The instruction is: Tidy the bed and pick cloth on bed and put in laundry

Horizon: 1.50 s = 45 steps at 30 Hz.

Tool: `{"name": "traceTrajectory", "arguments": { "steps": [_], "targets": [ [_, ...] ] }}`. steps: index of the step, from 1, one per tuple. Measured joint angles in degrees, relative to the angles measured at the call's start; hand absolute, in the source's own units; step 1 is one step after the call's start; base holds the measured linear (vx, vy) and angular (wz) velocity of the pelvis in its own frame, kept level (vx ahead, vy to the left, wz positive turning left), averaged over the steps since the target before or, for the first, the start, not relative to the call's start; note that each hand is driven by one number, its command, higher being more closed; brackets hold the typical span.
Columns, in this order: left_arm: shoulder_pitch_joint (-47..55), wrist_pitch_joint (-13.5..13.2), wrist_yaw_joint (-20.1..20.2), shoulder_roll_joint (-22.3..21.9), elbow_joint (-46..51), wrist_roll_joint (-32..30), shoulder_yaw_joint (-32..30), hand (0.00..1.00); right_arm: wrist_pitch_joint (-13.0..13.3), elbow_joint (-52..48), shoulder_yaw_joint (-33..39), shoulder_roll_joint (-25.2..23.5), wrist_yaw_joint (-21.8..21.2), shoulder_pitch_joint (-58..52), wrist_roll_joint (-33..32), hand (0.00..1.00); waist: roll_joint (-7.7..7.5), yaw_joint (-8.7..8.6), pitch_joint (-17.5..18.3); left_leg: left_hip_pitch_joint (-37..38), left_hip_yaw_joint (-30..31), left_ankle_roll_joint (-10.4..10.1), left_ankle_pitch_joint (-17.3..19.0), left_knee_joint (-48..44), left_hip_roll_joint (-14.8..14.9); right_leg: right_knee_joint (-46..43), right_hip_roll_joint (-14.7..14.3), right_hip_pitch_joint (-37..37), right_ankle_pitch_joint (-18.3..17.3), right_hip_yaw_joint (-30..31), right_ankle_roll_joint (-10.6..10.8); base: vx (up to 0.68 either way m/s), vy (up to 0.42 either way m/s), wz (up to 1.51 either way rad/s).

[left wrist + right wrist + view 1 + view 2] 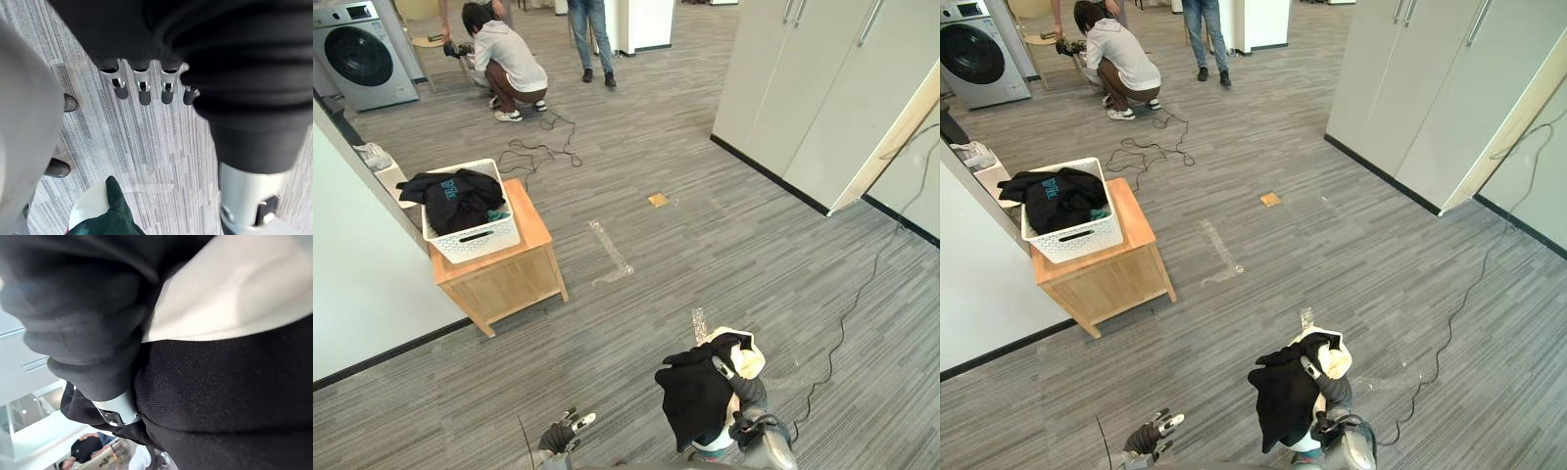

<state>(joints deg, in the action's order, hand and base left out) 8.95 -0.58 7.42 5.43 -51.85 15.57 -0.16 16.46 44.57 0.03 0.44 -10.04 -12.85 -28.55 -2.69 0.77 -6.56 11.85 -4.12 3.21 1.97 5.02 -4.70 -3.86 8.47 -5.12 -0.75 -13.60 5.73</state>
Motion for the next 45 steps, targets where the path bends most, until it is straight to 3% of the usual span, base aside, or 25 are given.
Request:
{"name": "traceTrajectory", "arguments": {
  "steps": [3, 7, 9, 11, 15, 17, 18, 19, 20, 21, 22, 25, 27, 28, 29, 32, 33, 35, 37, 39, 41, 42, 43, 44, 45],
  "targets": [
    [-1.27, 0.04, -2.9, 0.61, -1.28, -3.98, 0.06, 0.0, -0.82, 3.69, 1.13, 0.01, -0.33, 0.19, 2.26, 1.0, -0.41, -0.34, -1.16, 0.89, -1.07, -0.71, 0.54, 0.24, 0.01, -3.68, 0.72, 1.32, -0.98, 0.77, -0.22, 0.01, 0.05, -0.19],
    [-1.92, -0.1, -6.2, 1.57, -2.4, -7.45, 0.37, 0.0, -1.13, 4.1, 2.22, 0.01, -0.39, 0.07, 2.33, 1.0, -0.95, -2.23, -1.87, 1.07, -3.5, 0.22, 2.55, 0.71, 0.68, -7.19, 1.57, 3.13, -1.02, 0.8, -0.25, 0.01, 0.024, 0.03],
    [-3.29, 0.1, -6.76, 1.48, -3.45, -8.6, 1.38, 0.0, -0.47, 2.29, 2.47, 0.23, -0.4, -0.02, 2.14, 1.0, 0.3, -3.4, -3.42, 1.86, -5.36, 0.09, 2.75, 0.49, 2.77, -18.06, 1.61, 8.71, -2.65, 1.19, -0.75, 0.03, 0.001, 0.3],
    [-3.9, 0.17, -6.95, 1.81, -3.51, -9.17, 2.2, 0.0, -0.12, 1.76, 2.19, 0.17, -0.31, -0.69, 2.21, 1.0, -0.19, -3.11, -3.72, 1.94, -5.44, -0.52, 3.76, -0.73, 3.55, -16.68, 1.49, 9.29, -3.07, 1.38, -1.11, 0.1, -0.031, 0.19],
    [-4.23, 0.09, -7.58, 2.17, -3.67, -10.13, 2.17, 0.0, 0.11, -0.51, 1.45, -0.1, -0.27, -1.63, 3.38, 1.0, -0.31, -3.08, -3.78, -1.06, -7.01, -3.77, 9.98, -9.46, 5.49, -11.23, 0.08, 7.93, -2.88, 1.24, -1.44, 0.15, -0.099, -0.09],
    [-3.77, -0.12, -8.59, 2.13, -3.91, -10.6, 1.9, 0.0, -0.28, -2.8, 0.48, 0.52, -0.17, -2.88, 4.24, 1.0, 1.13, -3.11, -3.82, -4.57, -8.96, -8.21, 14.61, -20.15, 8.88, -6.72, -2.63, 4.27, -5.68, 0.59, -3.2, 0.3, -0.284, -0.14],
    [-3.97, -0.33, -8.88, 2.0, -3.94, -10.47, 1.63, 0.0, -0.34, -3.45, 0.33, 0.95, -0.13, -2.56, 4.69, 1.0, 1.45, -3.31, -3.99, -8.13, -10.74, -8.28, 14.63, -26.71, 10.48, -5.74, -3.39, 3.56, -5.9, 0.25, -3.68, 0.32, -0.314, 0.04],
    [-4.38, -0.99, -8.91, 1.38, -3.46, -10.1, 1.13, 0.0, -0.28, -5.6, -0.4, 2.16, -0.16, -2.86, 5.16, 1.0, 2.33, -3.64, -4.66, -14.82, -13.44, -9.01, 11.94, -43.03, 14.7, -3.19, -4.42, 1.27, -5.69, -0.03, -4.58, 0.27, -0.225, 0.14],
    [-4.79, -1.41, -8.86, 0.25, -2.02, -9.96, -0.39, 0.0, -0.24, -7.53, -0.1, 3.41, -0.24, -2.81, 5.47, 1.0, 3.02, -3.29, -6.73, -19.67, -13.53, -8.31, 6.19, -56.57, 17.81, -1.49, -4.72, -3.35, -5.43, 0.0, -5.05, 0.3, -0.219, 0.12],
    [-4.91, -1.77, -8.93, 0.04, -1.67, -10.07, -0.59, 0.0, -0.2, -8.09, 0.1, 3.95, -0.27, -2.63, 5.5, 1.0, 2.95, -2.95, -7.66, -20.61, -12.65, -8.95, 7.47, -59.75, 17.83, -1.12, -4.48, -5.44, -5.84, 0.43, -4.44, 0.25, -0.148, -0.19],
    [-4.81, -2.21, -8.81, -0.4, -1.73, -10.03, -0.44, 0.0, -0.18, -8.61, 0.63, 5.54, -0.33, -1.54, 5.5, 1.0, 4.39, -2.77, -7.75, -21.83, -11.66, -9.13, 10.46, -59.27, 17.01, -0.82, -3.86, -8.08, -6.73, 1.4, -5.12, 0.25, -0.113, -0.52],
    [-4.39, -4.12, -8.68, -0.62, -1.57, -9.48, -0.47, 0.0, -0.08, -12.14, 3.22, 6.16, -0.45, 1.27, 5.63, 1.0, 4.64, -2.68, -7.93, -24.25, -11.88, -8.14, 10.45, -41.12, 12.44, -0.59, -1.01, -10.83, -8.74, 3.95, -3.84, 0.36, -0.084, -0.67],
    [-3.99, -5.11, -8.82, -0.82, -1.56, -9.64, -0.34, 0.0, 0.21, -15.44, 4.19, 6.4, -0.57, 1.12, 5.42, 1.0, 5.26, -2.63, -7.68, -23.75, -11.4, -6.95, 3.53, -23.46, 10.16, -0.56, -0.67, -11.98, -11.0, 4.4, -1.51, 0.41, -0.004, -0.43],
    [-3.74, -5.66, -8.84, -1.14, -1.57, -9.22, -0.91, 0.0, 0.36, -15.53, 4.63, 6.67, -0.5, 0.97, 5.35, 1.0, 4.88, -2.56, -7.73, -22.99, -10.56, -1.54, -2.15, -21.13, 9.52, -0.58, -0.76, -13.2, -12.85, 4.67, -0.7, 0.38, 0.007, 0.1],
    [-3.93, -6.23, -9.01, -0.61, -1.54, -9.64, -1.09, 0.0, 0.53, -15.12, 4.23, 6.13, -0.3, 0.61, 4.91, 1.0, 2.69, -3.03, -7.01, -22.28, -10.93, -2.34, -0.54, -21.02, 7.56, -1.07, 1.0, -13.88, -12.67, 4.4, -1.09, 0.46, -0.008, 0.18],
    [-4.09, -5.97, -8.75, -0.1, -0.98, -8.92, -1.99, 0.0, 0.62, -15.4, 3.33, 6.23, -0.29, 1.7, 4.77, 1.0, 1.32, -1.8, -6.88, -22.8, -12.1, -0.83, 4.58, -25.53, 7.15, -9.35, 3.05, -10.7, -12.29, 4.84, -1.13, 0.47, -0.002, -0.11],
    [-4.19, -4.26, -8.87, 0.16, -1.0, -8.81, -1.95, 0.0, 0.58, -15.46, 3.16, 6.23, -0.28, 3.05, 4.74, 1.0, 0.6, -1.37, -7.02, -19.25, -13.29, -0.59, 6.11, -23.42, 6.3, -24.54, 5.62, -4.76, -11.83, 4.98, -0.41, 0.42, 0.023, -0.33],
    [-4.0, -2.95, -8.91, 0.44, -1.22, -8.78, -1.49, 0.0, 0.6, -15.8, 1.9, 6.21, -0.25, 4.23, 5.02, 1.0, -0.05, -1.78, -7.39, -13.83, -13.05, 0.11, 7.88, -21.08, 4.55, -43.33, 9.39, 2.89, -8.55, 4.73, 0.56, 0.5, -0.004, -0.04],
    [-3.91, -2.29, -8.92, 0.88, -1.58, -8.73, -0.05, 0.0, 0.56, -16.94, 0.46, 6.16, -0.29, 3.77, 5.71, 1.0, 0.62, -1.87, -7.67, -8.67, -10.96, 0.04, 9.85, -19.6, 4.79, -48.76, 7.29, 6.85, -13.64, 4.03, 0.06, 0.43, -0.062, 0.34],
    [-3.78, -2.19, -8.8, 1.47, -2.59, -8.64, 0.4, 0.0, 0.57, -19.35, -1.14, 6.19, -0.59, 2.97, 6.63, 1.0, 1.82, -2.95, -8.03, -4.32, -8.97, -0.38, 10.21, -16.8, 6.07, -44.43, 3.78, 10.55, -16.96, 1.55, -1.87, 0.35, -0.127, 0.62],
    [-3.84, -2.19, -8.74, 1.47, -3.04, -8.49, 0.42, 0.0, 0.5, -21.97, -0.81, 6.3, -2.27, 2.21, 6.85, 1.0, 2.22, -3.4, -8.14, -2.0, -5.12, -0.55, 10.11, -15.03, 8.15, -30.17, 0.4, 15.97, -16.89, -0.52, -2.16, 0.42, -0.293, 0.9],
    [-3.92, -2.15, -8.74, 1.47, -3.12, -8.46, 0.41, 0.0, 0.48, -22.41, -0.54, 6.41, -2.82, 2.15, 6.97, 1.0, 2.21, -3.54, -8.14, -2.0, -3.77, -0.61, 10.15, -15.04, 8.67, -25.18, -0.14, 17.03, -15.27, 0.2, -2.28, 0.41, -0.367, 1.1],
    [-3.89, -2.1, -8.74, 1.61, -3.28, -8.34, 0.34, 0.0, 0.47, -23.64, -0.51, 6.68, -2.97, 2.0, 7.22, 1.0, 1.77, -3.74, -7.89, -2.21, -1.58, -1.61, 10.27, -15.04, 9.28, -14.32, -0.62, 17.84, -9.87, 3.33, -1.35, 0.27, -0.286, 1.31],
    [-3.79, -1.98, -8.71, 1.9, -3.31, -8.24, -0.16, 0.0, 0.46, -25.72, -0.46, 6.91, -3.26, 1.49, 7.25, 1.0, 0.76, -3.69, -7.6, -2.04, 0.02, -4.59, 11.73, -15.14, 9.42, -6.35, 0.03, 17.86, -5.25, 6.75, 1.08, 0.26, -0.299, 1.34],
    [-3.74, -1.93, -8.74, 2.32, -3.27, -8.06, -0.39, 0.0, 0.48, -26.77, -0.4, 6.97, -3.49, 1.22, 7.26, 1.0, 0.46, -3.55, -7.45, -1.45, 0.85, -6.78, 13.28, -15.32, 9.63, -6.24, 0.54, 17.8, -1.49, 7.54, 2.51, 0.31, -0.469, 1.25]
  ]
}}
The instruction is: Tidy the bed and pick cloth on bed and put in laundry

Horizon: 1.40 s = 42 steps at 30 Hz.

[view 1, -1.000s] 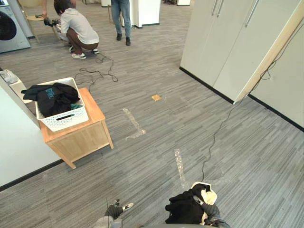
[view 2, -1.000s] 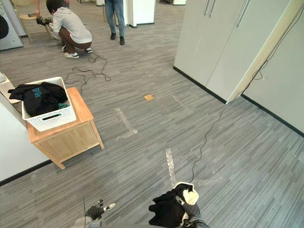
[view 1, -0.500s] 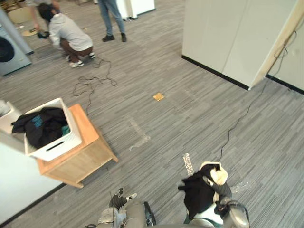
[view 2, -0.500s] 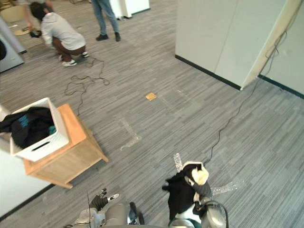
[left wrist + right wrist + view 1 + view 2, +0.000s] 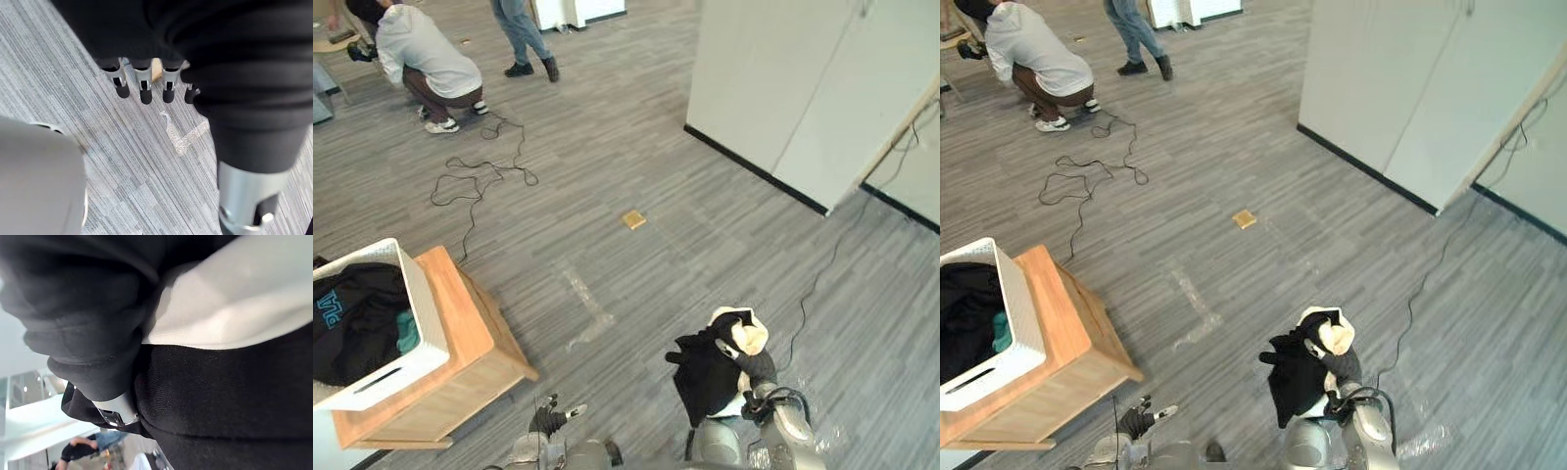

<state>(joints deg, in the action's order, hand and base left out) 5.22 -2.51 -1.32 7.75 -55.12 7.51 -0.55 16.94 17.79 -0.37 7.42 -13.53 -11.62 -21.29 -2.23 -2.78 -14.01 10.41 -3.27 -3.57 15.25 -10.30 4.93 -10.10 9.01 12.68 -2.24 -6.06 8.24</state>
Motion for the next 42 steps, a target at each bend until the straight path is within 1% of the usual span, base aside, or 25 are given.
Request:
{"name": "traceTrajectory", "arguments": {
  "steps": [1, 2, 3, 6, 7, 11, 13, 16, 18, 19, 20, 21, 22, 23, 24, 27, 30, 32, 33, 35, 37, 38, 39, 40, 42],
  "targets": [
    [0.0, 0.19, -0.15, -0.42, 0.01, 0.79, -0.38, 0.0, -0.07, -0.52, -0.05, 0.16, -0.33, 0.07, 0.06, 1.0, 0.74, 0.33, 0.12, 0.97, 1.97, -0.38, 1.62, -0.54, 1.49, -2.91, -1.35, -0.54, 4.7, 0.77, -2.09, 0.37, -0.574, 0.94],
    [0.96, 0.04, -0.12, -1.17, 0.12, 0.82, -0.4, 0.0, -0.21, -1.84, -0.49, 1.04, -0.7, 0.13, 0.05, 1.0, 3.11, 0.89, 1.34, 0.88, 3.08, 0.13, 2.39, -2.08, 3.72, -6.11, -3.18, 0.1, 3.02, 0.13, -4.32, 0.39, -0.578, 0.74],
    [1.34, -0.27, -0.17, -1.65, 0.21, 0.82, -0.85, 0.0, -0.62, -2.53, -0.62, 1.32, -0.97, 0.61, 0.05, 1.0, 3.71, 1.26, 1.57, -0.12, 3.28, 0.08, 2.13, -4.55, 4.41, -7.48, -3.39, 0.31, 1.5, -0.65, -4.67, 0.32, -0.454, 0.63],
    [1.71, -0.65, -0.25, -2.77, 1.15, 2.8, -3.76, 0.0, -1.95, -5.77, -1.19, 2.81, -1.49, 1.49, 0.16, 1.0, 5.7, 1.38, -0.4, -14.57, 2.6, -0.02, -4.09, -36.06, 9.2, -6.3, -4.8, -7.4, -2.81, -6.16, -7.09, 0.25, -0.378, 0.74],
    [2.09, -0.64, -0.02, -2.46, 1.38, 2.86, -4.05, 0.0, -2.16, -5.76, -1.27, 3.16, -1.33, 1.56, 0.62, 1.0, 6.01, 2.0, -0.89, -15.95, -0.43, 0.55, -3.69, -40.39, 10.47, -4.5, -5.13, -11.41, -3.36, -7.53, -7.59, 0.32, -0.364, 0.61],
    [6.74, -0.87, 1.43, -2.02, 1.53, 2.75, -3.99, 0.0, -1.97, -7.5, -0.05, 3.12, -1.26, 1.92, 0.67, 1.0, 5.11, 2.14, -0.9, -19.59, -17.13, 2.23, -3.17, -20.74, 5.99, 2.99, -4.09, -20.23, -4.46, -12.15, -7.27, 0.28, -0.202, 0.45],
    [7.49, -1.67, 1.3, -1.87, 0.46, 2.62, -4.1, 0.0, -1.97, -7.99, 0.29, 3.37, -0.49, 1.95, 0.66, 1.0, 4.22, 2.16, -1.22, -21.07, -22.08, 2.29, -7.7, -4.2, 2.14, 5.51, -3.65, -22.91, -4.91, -15.36, -7.01, 0.34, -0.084, 0.67],
    [9.67, -2.03, 1.22, -2.52, 0.25, 2.88, -4.26, 0.0, -1.94, -7.97, 0.31, 4.65, 1.41, 2.08, 0.64, 1.0, 4.3, 3.71, -1.19, -21.79, -23.79, 1.6, -10.7, 4.52, 1.67, 6.37, -4.05, -27.64, -7.65, -17.47, -3.87, 0.48, -0.023, 0.44],
    [11.76, -1.79, 1.37, -2.71, -0.13, 3.0, -5.2, 0.0, -1.9, -7.83, -0.81, 5.25, 2.35, 3.04, 0.44, 1.0, 2.4, 5.53, 0.25, -21.85, -26.68, 6.71, -16.83, 1.41, 1.39, 5.43, -1.63, -29.81, -11.97, -17.14, -1.81, 0.58, 0.047, -0.05],
    [12.17, -1.58, 1.42, -2.5, -0.14, 2.94, -6.18, 0.0, -1.82, -7.82, -0.96, 5.23, 2.42, 3.67, 0.38, 1.0, 1.82, 5.87, 1.03, -21.96, -27.91, 7.07, -16.65, -0.38, 0.81, 4.61, -0.23, -29.61, -13.21, -17.23, -1.75, 0.57, 0.032, -0.13],
    [12.48, -0.47, 1.48, -2.15, -0.22, 2.63, -7.32, 0.0, -1.51, -7.82, -0.99, 5.21, 2.63, 4.63, -0.22, 1.0, -0.22, 6.56, 1.76, -21.5, -29.74, 9.24, -15.11, -1.47, -0.89, -0.63, 2.75, -28.85, -15.21, -17.18, -1.79, 0.48, 0.009, 0.01],
    [12.13, 0.07, 1.42, -1.81, -0.57, 2.24, -7.6, 0.0, -1.42, -7.7, -0.84, 5.35, 2.78, 5.2, -0.56, 1.0, -0.72, 6.58, 1.63, -21.15, -29.46, 10.65, -14.35, -1.74, -2.05, -6.28, 4.74, -26.96, -15.45, -17.1, -1.42, 0.59, 0.035, 0.27],
    [11.65, 1.01, 1.43, -1.78, -0.7, 0.44, -8.17, 0.0, -1.42, -7.7, -0.73, 5.16, 3.59, 6.15, -0.84, 1.0, -0.96, 6.3, 1.57, -20.73, -28.03, 12.51, -13.1, -2.77, -3.44, -21.85, 8.57, -20.82, -14.38, -15.47, -2.21, 0.65, 0.048, 0.7],
    [11.34, 1.15, 1.32, -1.31, -0.41, -1.21, -8.12, 0.0, -1.44, -7.68, -1.01, 4.27, 4.15, 6.94, -0.86, 1.0, -1.74, 5.28, 1.06, -18.94, -26.23, 12.73, -11.77, -3.32, -4.65, -35.31, 10.76, -15.47, -12.64, -12.34, -2.9, 0.52, 0.052, 0.88],
    [11.34, 1.14, 1.29, -1.08, -0.32, -1.65, -8.05, 0.0, -1.45, -7.67, -1.5, 3.89, 4.61, 7.21, -0.86, 1.0, -1.86, 4.84, 0.87, -17.73, -24.88, 12.92, -11.11, -3.66, -5.02, -39.21, 11.05, -14.0, -12.92, -11.68, -2.97, 0.62, -0.028, 0.96],
    [11.2, 0.92, 1.29, 0.34, 0.43, -1.79, -6.32, 0.0, -1.32, -8.43, -2.98, 2.87, 5.2, 7.26, -0.64, 1.0, -0.72, 4.19, -0.16, -10.05, -18.58, 11.64, -8.99, -0.87, -5.02, -40.17, 8.1, -8.28, -14.69, -10.32, -4.38, 0.44, -0.11, 0.95],
    [8.57, 0.53, 1.31, 2.03, 0.84, -1.37, -3.87, 0.0, -1.09, -16.05, -1.85, 2.69, 5.59, 5.01, -0.63, 1.0, -1.24, 3.08, -0.35, -7.37, -10.59, 10.42, -8.04, 1.62, -5.45, -21.51, 3.44, -0.13, -12.9, -4.38, -3.73, 0.34, -0.235, 1.36],
    [7.2, 0.58, 1.29, 2.64, 0.8, -0.9, -2.63, 0.0, -1.1, -20.19, -2.33, 2.4, 5.6, 3.2, -0.43, 1.0, -1.55, 1.82, -0.45, -5.91, -4.23, 7.8, -7.16, 1.13, -5.62, -2.98, 1.61, 0.92, -5.04, 2.81, -1.44, 0.31, -0.34, 1.56],
    [7.23, 0.58, 1.29, 2.74, 0.77, -0.87, -2.37, 0.0, -1.2, -20.78, -2.54, 2.03, 5.62, 2.64, -0.29, 1.0, -1.82, 1.86, -0.4, -5.11, -3.01, 6.9, -6.48, 0.68, -5.75, -0.63, 1.69, 0.67, -3.48, 3.9, -0.2, 0.3, -0.417, 1.37],
    [8.48, -0.1, 1.28, 3.64, 0.96, -0.6, -2.32, 0.0, -1.24, -21.63, -4.34, 1.61, 4.37, 1.61, 0.23, 1.0, -3.46, 2.49, 0.44, -3.84, 1.31, 4.11, -1.87, -3.41, -6.23, -0.87, 1.59, -0.21, -0.31, 5.55, -2.22, 0.32, -0.516, 1.1],
    [9.19, -0.49, 1.35, 3.34, 0.91, -0.15, -1.67, 0.0, -1.24, -21.39, -5.24, 2.82, 3.06, 2.22, 0.57, 1.0, -2.38, 3.0, 0.59, -4.19, 3.15, 2.24, 1.79, -7.15, -4.59, -3.21, 0.07, -0.57, 5.56, 6.07, -2.99, 0.28, -0.534, 0.69],
    [9.68, -0.95, 1.61, 1.62, 0.86, 0.85, -1.13, 0.0, -1.21, -21.39, -5.28, 4.99, 1.93, 2.92, 0.75, 1.0, 1.81, 3.61, 1.03, -5.65, 2.33, 0.6, 4.14, -10.18, -0.42, -4.02, -2.29, -0.92, 5.67, 2.77, -3.9, 0.24, -0.444, 0.59],
    [9.44, -1.21, 1.89, 1.07, 0.71, 0.87, -0.93, 0.0, -1.21, -21.3, -5.26, 5.68, 1.93, 3.52, 1.13, 1.0, 2.57, 3.35, 0.72, -7.03, -0.29, 0.53, 4.09, -11.52, 1.39, -3.4, -2.51, -1.29, 5.39, 0.7, -4.33, 0.21, -0.345, 1.13],
    [8.06, -1.83, 2.78, 0.89, 0.45, 0.85, 0.36, 0.0, -1.27, -21.07, -5.06, 6.53, 1.97, 4.57, 1.86, 1.0, 4.59, 1.54, 0.62, -9.56, -7.47, 1.09, 1.26, -13.73, 3.68, -2.44, -1.73, -2.61, 4.9, -2.74, -5.16, 0.19, -0.324, 1.28],
    [6.95, -2.45, 3.88, 0.98, 0.3, 0.96, 1.14, 0.0, -1.78, -21.05, -5.02, 7.62, 2.04, 5.79, 3.53, 1.0, 3.67, 0.2, -0.01, -9.81, -16.81, 1.4, -1.05, -12.8, 5.16, -1.83, 0.77, -6.56, 3.83, -8.46, -6.44, 0.16, -0.328, 1.54]
  ]
}}
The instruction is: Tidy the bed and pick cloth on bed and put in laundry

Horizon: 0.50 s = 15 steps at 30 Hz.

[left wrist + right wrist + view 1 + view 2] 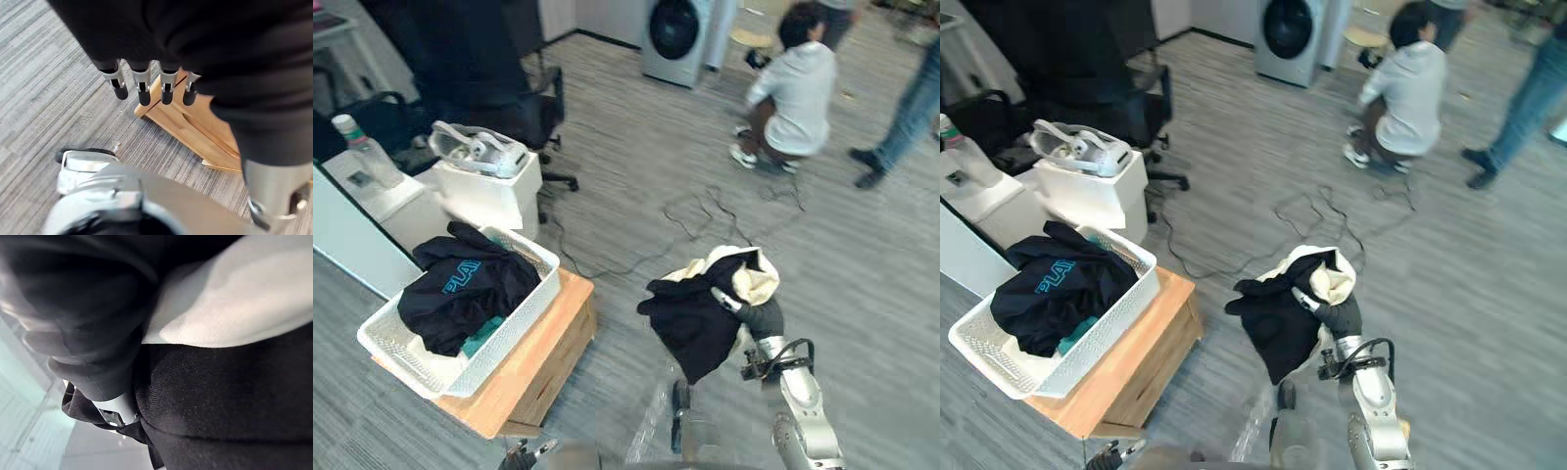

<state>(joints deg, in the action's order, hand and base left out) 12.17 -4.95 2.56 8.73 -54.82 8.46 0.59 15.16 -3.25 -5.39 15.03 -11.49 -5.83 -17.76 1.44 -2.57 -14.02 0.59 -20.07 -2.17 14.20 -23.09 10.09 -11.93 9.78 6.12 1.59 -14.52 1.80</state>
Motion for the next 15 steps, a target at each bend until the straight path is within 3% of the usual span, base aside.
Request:
{"name": "traceTrajectory", "arguments": {
  "steps": [2, 5, 7, 9, 12, 13, 14, 15],
  "targets": [
    [-0.88, -0.28, -0.14, 0.58, 0.1, 1.2, 1.77, 0.0, 0.0, -0.48, -0.22, -0.01, 0.03, 0.74, 1.14, 1.0, -0.18, 0.05, -0.08, 0.23, -5.54, -0.03, -0.23, 4.39, -0.21, 1.02, 1.24, -3.61, -1.07, -4.89, 0.34, 0.08, -0.201, 1.4],
    [-0.77, -0.42, -0.28, 0.66, -0.12, 3.27, 2.31, 0.0, -0.83, -0.61, -1.44, 0.15, 0.49, 3.89, 3.27, 1.0, -0.37, 0.86, 0.01, 0.34, -11.92, 2.44, -6.43, 9.62, 0.07, 0.92, 1.42, -6.78, -3.06, -10.29, 1.1, 0.06, -0.104, 0.84],
    [-0.66, -0.59, -0.22, 0.99, -0.63, 3.23, 2.16, 0.0, -1.72, -2.1, -1.89, 0.12, 1.25, 4.27, 3.9, 1.0, -1.06, 1.38, 0.6, 0.53, -14.2, 2.0, -7.97, 11.46, -0.33, 0.23, 2.92, -6.95, -3.87, -12.27, 2.17, 0.11, 0.017, 0.63],
    [-0.63, -0.93, -0.15, 0.94, -1.19, 3.3, 1.65, 0.0, -1.88, -3.16, -1.77, -0.08, 1.84, 4.42, 4.04, 1.0, -1.38, 1.86, 0.68, 0.68, -13.33, 2.35, -9.11, 13.49, -2.52, -1.06, 5.07, -6.87, -4.38, -13.56, 3.37, 0.15, 0.086, 0.59],
    [-0.82, 0.71, -0.05, 1.42, -1.59, 4.44, 1.57, 0.0, -1.99, -3.11, -1.65, -0.45, 3.94, 4.4, 5.97, 1.0, -3.07, 2.47, 0.81, 0.6, -11.22, 3.81, -8.7, 12.57, -5.02, -4.77, 8.46, -6.93, -4.63, -14.85, 4.39, 0.18, 0.111, 0.52],
    [-1.04, 1.63, -0.02, 1.71, -1.78, 4.44, 1.58, 0.0, -1.97, -2.96, -1.27, -0.97, 4.65, 4.41, 6.46, 1.0, -3.56, 2.48, 0.62, 1.12, -9.84, 4.02, -8.57, 12.54, -6.16, -9.02, 9.92, -6.61, -5.09, -14.27, 3.62, 0.12, 0.116, 0.77],
    [-0.92, 2.26, 0.04, 1.85, -1.75, 4.4, 1.59, 0.0, -1.73, -2.95, -0.95, -1.22, 5.67, 4.44, 7.16, 1.0, -3.8, 1.68, 0.43, 2.6, -7.53, 5.1, -7.89, 13.44, -7.43, -15.64, 11.5, -5.24, -5.4, -11.18, 1.1, 0.11, 0.108, 0.84],
    [-0.97, 2.5, 0.09, 1.97, -1.82, 4.29, 1.62, 0.0, -1.57, -2.85, -0.56, -1.28, 5.87, 4.41, 7.33, 1.0, -3.86, 1.48, 0.26, 3.32, -5.99, 5.45, -7.65, 13.86, -7.97, -19.65, 11.98, -3.51, -6.06, -8.05, -0.06, 0.06, 0.071, 1.09]
  ]
}}
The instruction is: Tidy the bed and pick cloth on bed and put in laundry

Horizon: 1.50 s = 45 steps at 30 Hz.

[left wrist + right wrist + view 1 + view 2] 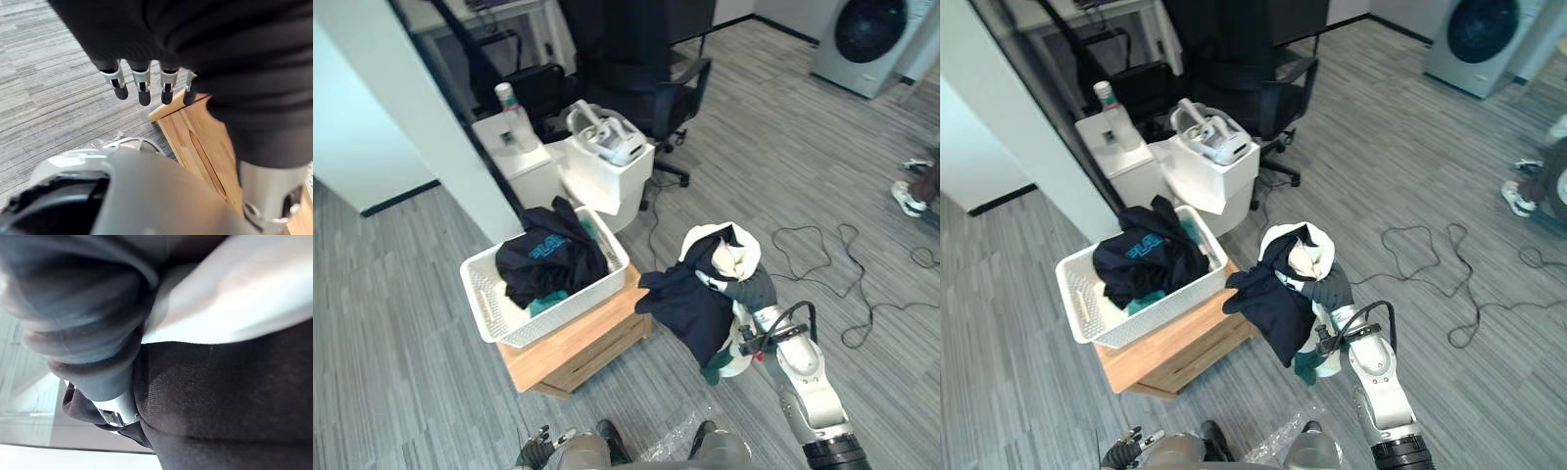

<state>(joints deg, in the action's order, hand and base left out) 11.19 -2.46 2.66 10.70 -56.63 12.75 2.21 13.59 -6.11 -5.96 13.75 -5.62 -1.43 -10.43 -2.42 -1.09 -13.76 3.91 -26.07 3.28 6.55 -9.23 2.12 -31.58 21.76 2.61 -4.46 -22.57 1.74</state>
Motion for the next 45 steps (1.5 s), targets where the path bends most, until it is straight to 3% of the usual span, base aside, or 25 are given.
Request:
{"name": "traceTrajectory", "arguments": {
  "steps": [1, 2, 5, 6, 7, 8, 11, 12, 19, 25, 27, 28, 29, 31, 34, 35, 39, 41, 42, 45],
  "targets": [
    [-0.19, 0.46, 0.03, 0.35, 0.03, -0.69, 0.36, 0.0, 0.36, 0.06, 0.94, -0.04, 0.76, -0.2, 0.55, 1.0, 0.61, -1.02, -0.29, 0.44, 3.47, 0.74, 0.5, 0.88, -0.31, -3.23, -3.05, 1.76, -4.65, 7.22, 1.65, 0.04, 0.005, 1.3],
    [-0.75, 0.99, 0.37, 0.73, -0.15, -2.5, 0.86, 0.0, 1.04, -0.16, 2.41, 0.03, 1.7, -0.15, 0.99, 1.0, 0.15, -1.57, -0.07, 1.01, 6.73, 1.03, -0.07, 2.53, -0.75, -2.73, -7.48, 3.11, -7.37, 12.33, 2.54, 0.03, -0.014, 1.32],
    [-1.09, 1.45, 1.11, 1.51, -0.23, -3.47, 2.07, 0.0, 1.23, -4.21, 6.09, 0.21, 1.67, 0.18, 1.0, 1.0, 0.11, -1.92, -0.04, 3.37, 11.99, 0.23, -2.24, 7.52, -2.1, 5.93, -15.1, 5.64, -7.1, 19.32, 1.93, 0.07, -0.059, 1.13],
    [-0.93, 1.44, 1.16, 1.89, -0.25, -3.53, 2.03, 0.0, 1.34, -5.44, 6.15, 0.28, 1.58, 0.48, 0.96, 1.0, -0.09, -2.08, 0.1, 3.5, 12.24, -0.04, -2.53, 7.92, -2.4, 8.71, -15.78, 5.44, -5.99, 20.05, 1.7, 0.09, -0.116, 1.07],
    [-0.6, 1.36, 1.32, 2.01, -0.3, -3.89, 1.87, 0.0, 1.44, -7.07, 5.94, 0.3, 1.39, 1.38, 0.96, 1.0, -1.0, -2.23, 0.65, 3.83, 12.73, -0.16, -2.57, 8.35, -3.51, 12.95, -15.5, 5.42, -2.6, 20.25, 0.37, 0.11, -0.151, 0.86],
    [-0.5, 1.4, 1.23, 2.3, -1.21, -4.16, 1.5, 0.0, 1.72, -7.58, 5.73, 0.67, 0.61, 3.48, 1.04, 1.0, -2.05, -2.8, 1.41, 4.55, 14.46, -0.33, -2.47, 8.71, -4.47, 14.34, -14.93, 4.56, 2.04, 20.59, 1.04, 0.19, -0.181, 0.78],
    [-0.65, 1.31, 2.87, -0.17, -1.4, -4.44, 0.28, 0.0, 1.68, -7.43, 4.78, 2.99, -0.68, 11.16, 1.05, 1.0, 2.33, -1.1, 2.36, 3.52, 13.84, -1.68, -2.63, 9.43, -2.04, 22.44, -17.2, 1.97, 5.37, 19.03, 0.17, 0.2, -0.108, 0.15],
    [-0.6, 1.32, 3.57, -0.48, -1.43, -4.46, -0.72, 0.0, 1.58, -7.38, 4.27, 3.21, -0.84, 13.89, 1.06, 1.0, 2.66, -1.13, 2.36, 3.17, 13.28, -2.1, -3.07, 9.62, -1.31, 25.08, -17.77, 1.04, 6.48, 18.28, -0.2, 0.16, -0.062, 0.04],
    [-1.39, 2.05, 3.64, -0.73, -1.23, -4.58, -2.9, 0.0, -2.83, -6.06, -4.19, 4.63, -3.39, 28.91, 5.53, 1.0, 2.05, -0.85, 2.56, 4.89, 11.04, -3.78, -3.32, 9.76, -0.71, 32.19, -18.41, -4.36, 8.85, 16.7, -0.53, 0.07, -0.017, 0.09],
    [-2.48, 4.47, 3.65, -0.78, -1.06, -4.63, -3.05, 0.0, -10.91, 6.91, -9.7, 2.28, -2.53, 39.63, 8.57, 1.0, 1.65, 3.57, 2.69, 2.9, 12.71, -3.85, -3.39, 9.71, -0.64, 35.59, -18.41, -5.44, 11.08, 14.32, -0.75, -0.08, 0.01, 0.17],
    [-2.54, 4.79, 3.65, -0.75, -0.72, -4.6, -3.14, 0.0, -12.07, 8.97, -10.8, 2.25, -1.88, 41.14, 9.36, 1.0, 1.7, 3.67, 2.12, 1.7, 13.5, -4.04, -3.42, 9.17, -0.63, 35.8, -18.29, -5.0, 11.35, 13.23, -0.99, -0.1, 0.002, 0.34],
    [-3.53, 5.15, 3.62, -0.69, 0.13, -4.49, -3.65, 0.0, -12.88, 11.57, -10.93, 2.18, -0.52, 43.29, 10.06, 1.0, 2.33, 3.66, 0.35, -1.01, 14.41, -4.29, -3.69, 8.04, -0.64, 35.39, -17.93, -3.21, 11.6, 11.9, -1.2, -0.13, 0.005, 0.44],
    [-4.21, 5.29, 3.59, -0.79, 0.73, -4.45, -3.9, 0.0, -13.27, 13.07, -10.74, 2.34, 0.41, 45.34, 10.32, 1.0, 2.0, 3.64, -1.09, -2.75, 14.66, -4.29, -3.89, 7.06, -0.59, 34.59, -17.7, -1.74, 11.64, 11.6, -1.27, -0.14, 0.007, 0.41],
    [-6.73, 5.61, 3.55, -0.85, 1.9, -4.07, -3.85, 0.0, -14.09, 15.82, -10.39, 2.77, 2.19, 50.25, 10.84, 1.0, 2.96, 3.52, -5.08, -7.43, 14.63, -4.15, -4.58, 5.44, -0.51, 32.7, -17.23, 2.83, 11.81, 11.42, -1.57, -0.21, 0.031, 0.22],
    [-10.86, 5.58, 3.39, -1.45, 4.55, -1.73, -2.12, 0.0, -14.33, 17.47, -10.03, 5.76, 3.39, 53.75, 12.27, 1.0, 6.47, 3.5, -11.84, -11.46, 14.5, -3.74, -7.13, 5.25, -0.69, 31.56, -16.45, 7.24, 13.12, 10.01, -1.62, -0.15, 0.046, 0.27],
    [-11.48, 5.52, 3.2, -1.64, 6.07, -0.84, -1.51, 0.0, -15.54, 19.46, -10.29, 6.46, 3.74, 54.59, 12.81, 1.0, 7.55, 3.56, -13.66, -12.97, 14.52, -3.62, -8.26, 5.84, -0.79, 31.41, -16.32, 9.0, 13.59, 9.88, -1.66, -0.09, 0.038, 0.14],
    [-12.47, 5.62, 2.18, -1.45, 9.01, 2.21, 3.4, 0.0, -20.27, 29.34, -10.5, 11.18, 4.73, 58.35, 14.44, 1.0, 9.93, 4.19, -15.3, -17.4, 15.05, -3.73, -11.5, 9.09, -1.1, 31.13, -16.19, 14.82, 14.5, 9.04, -2.06, -0.02, 0.007, 0.12],
    [-12.52, 5.57, 1.98, -1.47, 10.99, 3.98, 6.32, 0.0, -20.98, 32.64, -10.29, 15.59, 5.95, 60.24, 14.41, 1.0, 11.78, 5.14, -15.97, -18.29, 15.08, -3.32, -11.97, 9.47, -1.2, 31.16, -16.11, 15.78, 14.67, 8.78, -1.91, 0.01, 0.009, 0.05],
    [-12.23, 5.6, 1.93, -1.43, 11.82, 5.22, 7.32, 0.0, -20.94, 34.17, -10.29, 17.66, 6.64, 60.95, 14.39, 0.0, 12.26, 5.36, -15.64, -19.24, 15.17, -3.68, -12.33, 9.73, -1.26, 31.23, -16.06, 16.84, 14.81, 8.67, -1.97, 0.03, 0.008, 0.04],
    [-12.26, 5.69, 2.08, -1.01, 12.78, 6.87, 9.19, 0.0, -19.96, 37.6, -9.88, 21.07, 6.88, 61.13, 13.6, 0.0, 12.3, 5.23, -15.62, -19.43, 15.66, -3.58, -13.29, 11.04, -1.27, 31.57, -16.19, 17.3, 14.86, 8.51, -2.02, 0.05, -0.002, 0.08]
  ]
}}
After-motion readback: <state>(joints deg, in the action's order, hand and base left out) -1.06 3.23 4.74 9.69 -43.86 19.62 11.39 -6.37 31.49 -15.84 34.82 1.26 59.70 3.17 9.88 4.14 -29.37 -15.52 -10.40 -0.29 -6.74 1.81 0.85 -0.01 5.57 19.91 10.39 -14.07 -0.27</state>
